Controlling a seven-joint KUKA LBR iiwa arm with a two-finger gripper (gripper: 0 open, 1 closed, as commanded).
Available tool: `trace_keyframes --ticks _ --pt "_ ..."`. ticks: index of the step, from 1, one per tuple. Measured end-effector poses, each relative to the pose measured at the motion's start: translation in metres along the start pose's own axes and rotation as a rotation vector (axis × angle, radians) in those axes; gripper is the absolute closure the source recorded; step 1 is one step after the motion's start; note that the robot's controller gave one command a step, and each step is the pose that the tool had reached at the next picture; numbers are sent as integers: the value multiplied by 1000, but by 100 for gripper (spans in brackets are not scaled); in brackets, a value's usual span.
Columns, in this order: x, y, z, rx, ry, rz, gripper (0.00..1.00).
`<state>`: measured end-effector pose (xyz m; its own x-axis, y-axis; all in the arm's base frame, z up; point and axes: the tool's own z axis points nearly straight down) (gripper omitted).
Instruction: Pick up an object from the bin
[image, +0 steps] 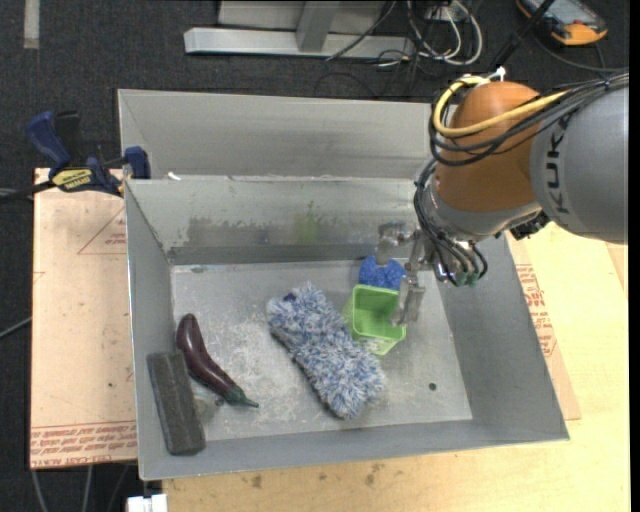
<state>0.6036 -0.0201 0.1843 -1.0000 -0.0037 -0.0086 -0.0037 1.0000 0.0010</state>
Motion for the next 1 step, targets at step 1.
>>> trace_keyframes --ticks 1 --pt "1 3 40 1 9 68 0"
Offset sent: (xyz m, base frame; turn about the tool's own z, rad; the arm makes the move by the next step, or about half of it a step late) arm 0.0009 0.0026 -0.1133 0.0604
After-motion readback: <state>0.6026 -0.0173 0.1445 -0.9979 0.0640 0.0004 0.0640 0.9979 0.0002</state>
